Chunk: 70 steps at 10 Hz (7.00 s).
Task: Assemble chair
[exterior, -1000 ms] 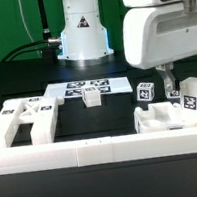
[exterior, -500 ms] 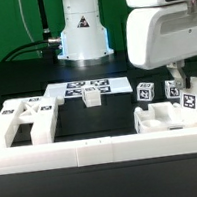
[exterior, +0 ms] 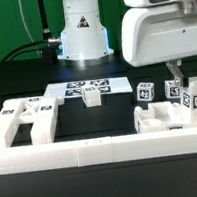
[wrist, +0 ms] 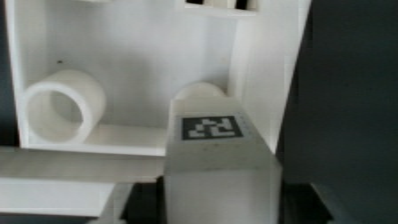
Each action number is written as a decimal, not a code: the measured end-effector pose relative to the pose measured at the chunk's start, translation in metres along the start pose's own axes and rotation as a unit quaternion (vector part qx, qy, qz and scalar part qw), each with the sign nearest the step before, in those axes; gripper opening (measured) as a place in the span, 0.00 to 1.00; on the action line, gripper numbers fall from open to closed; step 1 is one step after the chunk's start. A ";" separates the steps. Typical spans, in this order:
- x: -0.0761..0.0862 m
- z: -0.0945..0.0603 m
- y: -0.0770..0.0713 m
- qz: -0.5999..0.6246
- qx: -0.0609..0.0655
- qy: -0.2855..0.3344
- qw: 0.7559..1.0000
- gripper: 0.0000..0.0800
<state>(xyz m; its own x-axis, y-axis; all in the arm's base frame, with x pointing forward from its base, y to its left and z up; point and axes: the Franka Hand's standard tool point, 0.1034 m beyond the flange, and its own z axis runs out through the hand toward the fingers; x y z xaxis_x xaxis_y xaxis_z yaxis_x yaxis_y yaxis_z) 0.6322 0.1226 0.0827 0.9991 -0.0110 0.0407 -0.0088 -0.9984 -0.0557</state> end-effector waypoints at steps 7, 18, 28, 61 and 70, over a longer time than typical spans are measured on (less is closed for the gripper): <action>0.002 0.000 0.004 0.270 0.000 0.004 0.963 0.36; 0.000 -0.005 -0.011 0.446 0.020 -0.022 0.895 0.79; 0.003 -0.002 0.001 0.009 0.009 -0.004 1.000 0.81; -0.084 -0.031 0.083 0.117 -0.012 0.073 0.990 0.81; -0.113 -0.014 0.129 -0.027 -0.019 0.004 0.999 0.81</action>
Offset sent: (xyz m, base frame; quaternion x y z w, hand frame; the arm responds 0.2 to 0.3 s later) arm 0.0000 0.0000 0.0000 0.0000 0.0000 0.1938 0.9810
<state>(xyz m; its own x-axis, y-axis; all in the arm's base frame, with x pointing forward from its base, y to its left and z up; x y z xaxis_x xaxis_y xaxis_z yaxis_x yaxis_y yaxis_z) 0.5176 -0.0057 0.0846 0.9978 0.0425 0.0503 0.0434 -0.9989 -0.0156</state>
